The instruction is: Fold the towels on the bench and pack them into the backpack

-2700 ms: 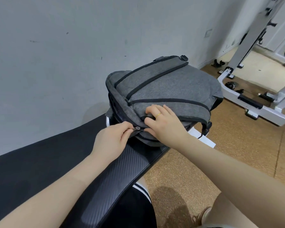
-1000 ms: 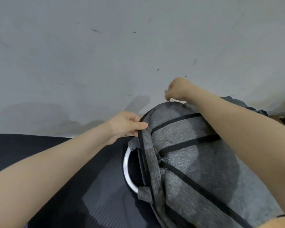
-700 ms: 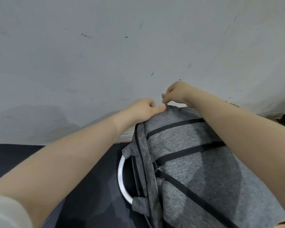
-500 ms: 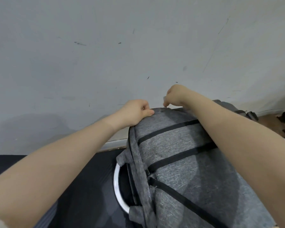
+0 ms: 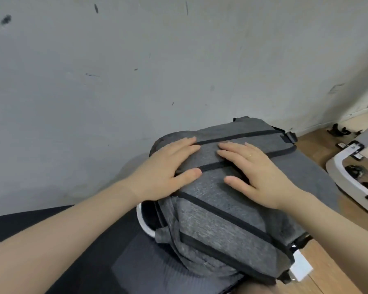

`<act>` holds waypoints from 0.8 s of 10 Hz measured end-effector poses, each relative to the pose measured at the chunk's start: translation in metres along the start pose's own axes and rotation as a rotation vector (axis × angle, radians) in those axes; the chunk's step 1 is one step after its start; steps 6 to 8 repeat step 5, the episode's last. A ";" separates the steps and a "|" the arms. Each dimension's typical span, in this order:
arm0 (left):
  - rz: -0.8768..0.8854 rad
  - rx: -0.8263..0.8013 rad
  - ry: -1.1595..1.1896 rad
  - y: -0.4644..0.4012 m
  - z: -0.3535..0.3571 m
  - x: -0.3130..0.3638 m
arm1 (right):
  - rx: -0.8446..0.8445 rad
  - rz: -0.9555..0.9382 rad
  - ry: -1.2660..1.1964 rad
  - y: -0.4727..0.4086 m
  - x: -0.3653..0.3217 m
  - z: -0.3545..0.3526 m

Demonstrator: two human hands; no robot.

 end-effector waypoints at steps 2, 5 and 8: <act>-0.032 -0.125 -0.324 -0.005 0.030 -0.011 | -0.140 0.013 0.134 -0.011 0.012 0.020; -0.180 -0.654 -0.285 -0.024 -0.067 0.032 | -0.659 0.220 -0.075 -0.030 -0.028 -0.084; -0.180 -0.654 -0.285 -0.024 -0.067 0.032 | -0.659 0.220 -0.075 -0.030 -0.028 -0.084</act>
Point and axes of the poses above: each hand's wrist, its own y-axis away from the middle knuckle, its own z-axis out of the palm, x = y × z, the point moved 1 cm from there along -y, towards the middle knuckle, and after that the axes turned 7 degrees about -y, right-handed, at the moved point
